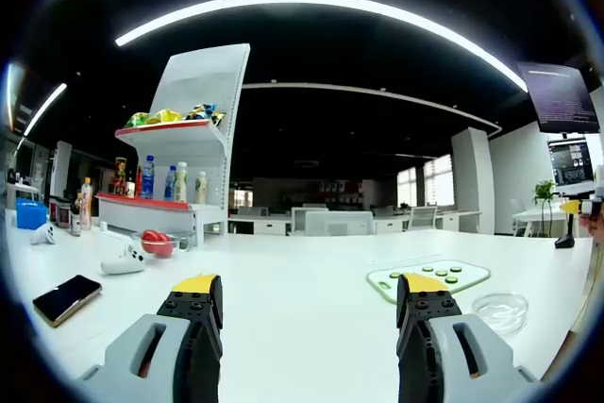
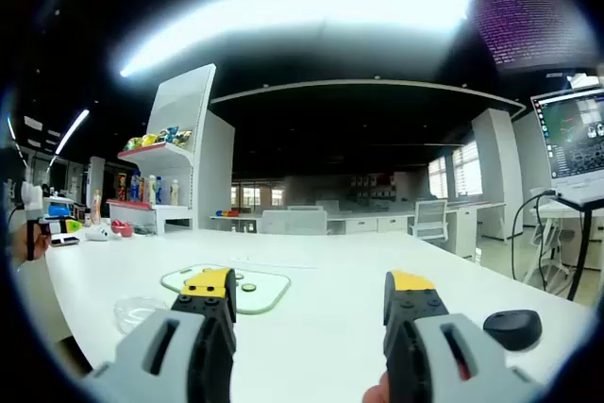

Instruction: Open the petri dish lid, add cucumber slices into the petri dish, and close the lid

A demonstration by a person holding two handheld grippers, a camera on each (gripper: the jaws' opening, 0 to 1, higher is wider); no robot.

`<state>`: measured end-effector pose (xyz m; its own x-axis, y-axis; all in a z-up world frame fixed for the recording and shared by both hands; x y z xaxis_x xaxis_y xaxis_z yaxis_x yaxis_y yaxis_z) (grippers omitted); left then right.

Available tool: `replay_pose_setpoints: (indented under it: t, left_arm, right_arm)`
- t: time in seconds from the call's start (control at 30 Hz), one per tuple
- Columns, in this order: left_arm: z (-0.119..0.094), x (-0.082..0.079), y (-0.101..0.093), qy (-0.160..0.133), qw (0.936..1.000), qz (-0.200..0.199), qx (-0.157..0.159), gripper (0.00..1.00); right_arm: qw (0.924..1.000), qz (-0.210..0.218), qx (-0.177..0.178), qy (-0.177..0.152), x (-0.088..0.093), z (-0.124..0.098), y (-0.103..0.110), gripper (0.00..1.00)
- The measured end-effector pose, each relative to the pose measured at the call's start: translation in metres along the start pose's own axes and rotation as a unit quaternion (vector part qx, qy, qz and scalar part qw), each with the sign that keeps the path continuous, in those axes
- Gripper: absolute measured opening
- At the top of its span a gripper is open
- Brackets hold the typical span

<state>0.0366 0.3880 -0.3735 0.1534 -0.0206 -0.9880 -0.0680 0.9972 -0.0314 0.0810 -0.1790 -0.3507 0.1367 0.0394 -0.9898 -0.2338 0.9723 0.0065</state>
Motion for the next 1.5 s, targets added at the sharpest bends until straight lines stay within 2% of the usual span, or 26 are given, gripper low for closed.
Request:
replay_pose_setpoints:
  t: [0.9, 1.5]
  left_arm:
    - [-0.002, -0.007, -0.003, -0.008, 1.0, 0.002, 0.003, 0.75]
    - [-0.005, -0.006, -0.006, 0.003, 0.9995, 0.024, 0.019, 0.76]
  right_arm:
    - [1.0, 0.0, -0.003, 0.003, 0.0, -0.003, 0.0, 0.63]
    - [1.0, 0.008, 0.0, 0.0, -0.002, -0.012, -0.011, 0.63]
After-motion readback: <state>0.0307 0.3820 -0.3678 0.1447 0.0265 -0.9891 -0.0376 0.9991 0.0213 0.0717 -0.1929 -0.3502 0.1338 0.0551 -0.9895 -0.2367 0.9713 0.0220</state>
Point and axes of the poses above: the point that each gripper's makers call its tool centre point, and the gripper's own axes: z roughly forward along the fingers, y roughly to its left, x roughly out of its underside, the point moved 4 cm from there along -z, roughly backward along the fingers, and after that the axes turned 2 degrees about -x, right-handed, at the moved point
